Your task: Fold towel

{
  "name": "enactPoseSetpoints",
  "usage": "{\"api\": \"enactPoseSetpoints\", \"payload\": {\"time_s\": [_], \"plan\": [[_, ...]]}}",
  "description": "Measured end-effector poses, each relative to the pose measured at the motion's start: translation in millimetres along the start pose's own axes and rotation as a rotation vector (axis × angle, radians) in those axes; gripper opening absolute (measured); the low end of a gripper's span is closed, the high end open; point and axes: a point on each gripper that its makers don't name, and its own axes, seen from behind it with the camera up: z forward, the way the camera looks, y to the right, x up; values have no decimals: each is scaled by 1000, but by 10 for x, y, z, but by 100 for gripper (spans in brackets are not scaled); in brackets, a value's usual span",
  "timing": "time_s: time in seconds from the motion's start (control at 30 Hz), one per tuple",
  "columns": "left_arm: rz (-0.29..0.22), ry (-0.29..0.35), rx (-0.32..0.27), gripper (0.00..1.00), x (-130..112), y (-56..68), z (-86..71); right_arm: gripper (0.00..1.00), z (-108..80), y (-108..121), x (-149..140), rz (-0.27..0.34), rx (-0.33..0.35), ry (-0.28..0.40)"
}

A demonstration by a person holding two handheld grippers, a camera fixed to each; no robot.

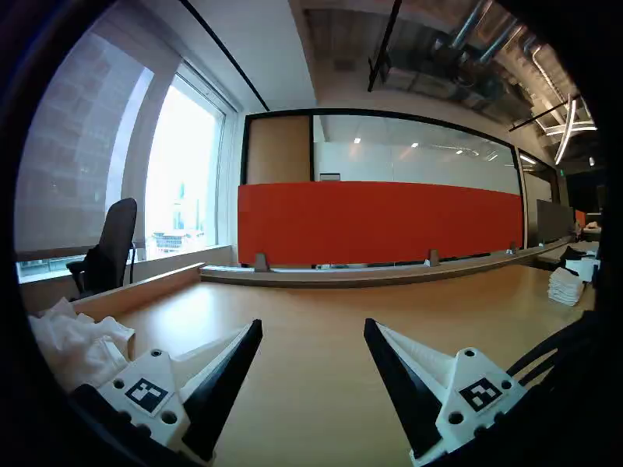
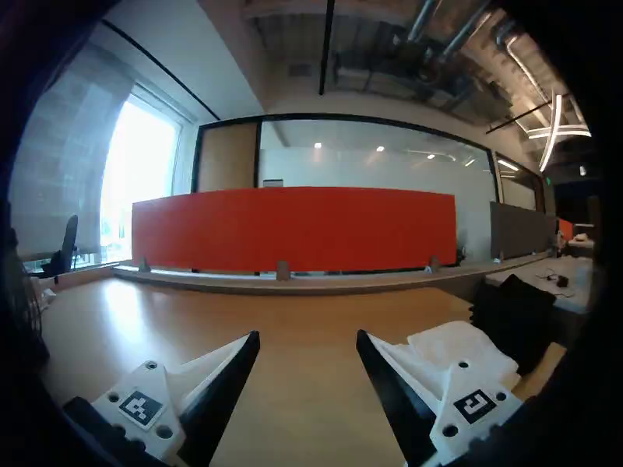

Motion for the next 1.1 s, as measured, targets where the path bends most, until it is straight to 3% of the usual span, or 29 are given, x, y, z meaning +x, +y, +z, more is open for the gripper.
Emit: {"api": "enactPoseSetpoints", "payload": {"time_s": [1.1], "plan": [[0, 0, 0, 97, 1, 7, 2, 97, -106, -30, 27, -7, -13, 24]]}}
